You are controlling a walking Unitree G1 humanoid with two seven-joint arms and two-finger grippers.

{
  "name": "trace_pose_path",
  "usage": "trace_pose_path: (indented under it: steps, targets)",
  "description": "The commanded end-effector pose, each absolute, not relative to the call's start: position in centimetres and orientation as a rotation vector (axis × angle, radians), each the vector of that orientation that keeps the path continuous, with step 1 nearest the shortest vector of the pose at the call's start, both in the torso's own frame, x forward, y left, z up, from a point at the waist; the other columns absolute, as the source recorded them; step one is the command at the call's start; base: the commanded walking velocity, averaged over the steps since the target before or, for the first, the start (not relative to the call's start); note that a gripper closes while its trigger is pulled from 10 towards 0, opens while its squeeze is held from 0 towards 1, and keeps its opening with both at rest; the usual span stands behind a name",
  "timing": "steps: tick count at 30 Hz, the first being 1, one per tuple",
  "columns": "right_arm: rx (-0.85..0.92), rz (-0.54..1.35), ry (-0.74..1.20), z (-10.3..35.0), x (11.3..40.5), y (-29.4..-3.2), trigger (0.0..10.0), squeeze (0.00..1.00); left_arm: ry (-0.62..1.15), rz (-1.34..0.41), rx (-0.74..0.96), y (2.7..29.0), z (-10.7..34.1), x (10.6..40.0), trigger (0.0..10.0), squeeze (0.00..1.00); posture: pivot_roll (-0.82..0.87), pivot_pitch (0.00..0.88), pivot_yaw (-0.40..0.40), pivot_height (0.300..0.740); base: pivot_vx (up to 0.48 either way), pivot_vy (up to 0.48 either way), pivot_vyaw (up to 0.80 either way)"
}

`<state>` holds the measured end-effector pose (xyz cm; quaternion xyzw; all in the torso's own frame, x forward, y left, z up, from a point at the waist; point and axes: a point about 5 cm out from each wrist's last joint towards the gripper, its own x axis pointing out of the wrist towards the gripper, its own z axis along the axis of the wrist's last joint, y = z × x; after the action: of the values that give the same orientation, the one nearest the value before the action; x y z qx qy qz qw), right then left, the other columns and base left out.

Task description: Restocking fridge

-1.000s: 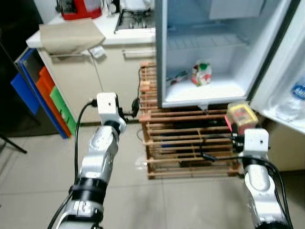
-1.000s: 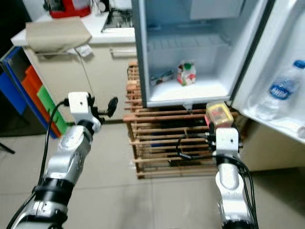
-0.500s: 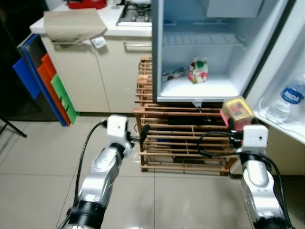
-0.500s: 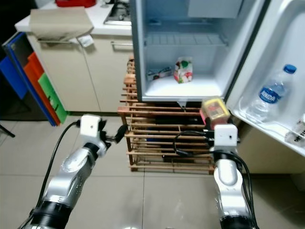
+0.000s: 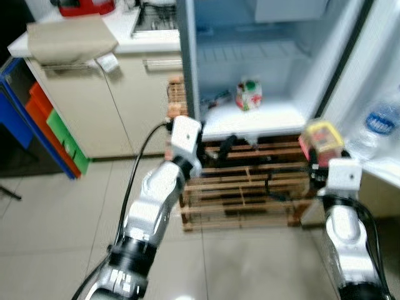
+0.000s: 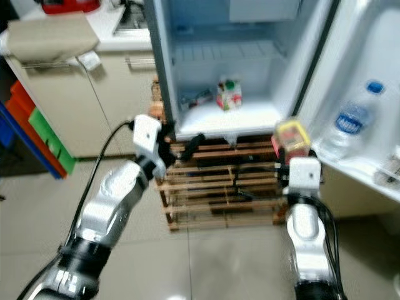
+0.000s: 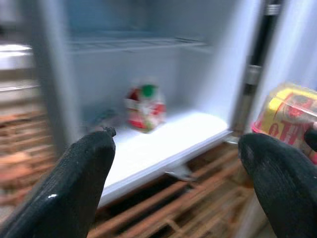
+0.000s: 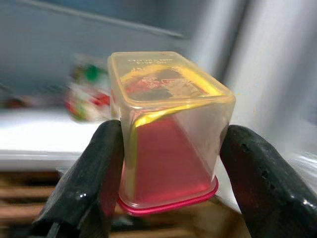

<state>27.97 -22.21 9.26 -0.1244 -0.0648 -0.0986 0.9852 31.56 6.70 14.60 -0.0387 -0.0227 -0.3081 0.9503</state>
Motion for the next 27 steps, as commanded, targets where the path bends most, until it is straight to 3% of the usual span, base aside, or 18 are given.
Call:
trace_pose_path:
  steps: [1, 9, 16, 27]
  targets:
    - [-0.256, -0.181, -0.148, 9.5, 28.0, -21.8, 0.0, 0.0, -0.043, -0.645, -0.073, 6.6, 14.9, 31.8, 10.0, 0.0, -0.15, 0.008, 0.058, 0.74, 0.48, 0.0, 0.0]
    - [-0.254, -0.181, -0.153, 9.7, 28.1, -21.9, 0.0, 0.0, -0.089, -0.714, -0.053, 5.5, 15.8, 31.5, 10.0, 0.0, -0.15, 0.003, 0.056, 0.74, 0.471, 0.0, 0.0]
    - [-0.257, -0.194, -0.14, 9.6, 28.0, -22.3, 0.0, 0.0, -0.075, -0.712, -0.058, 5.5, 16.0, 31.7, 10.0, 0.0, -0.16, 0.001, 0.063, 0.74, 0.0, 0.0, -0.53]
    - [-0.257, -0.174, -0.154, 9.9, 28.6, -21.7, 0.0, 0.0, -0.045, -0.705, -0.035, 5.3, 15.6, 31.8, 10.0, 0.0, -0.15, 0.012, 0.074, 0.74, 0.0, 0.0, 0.0]
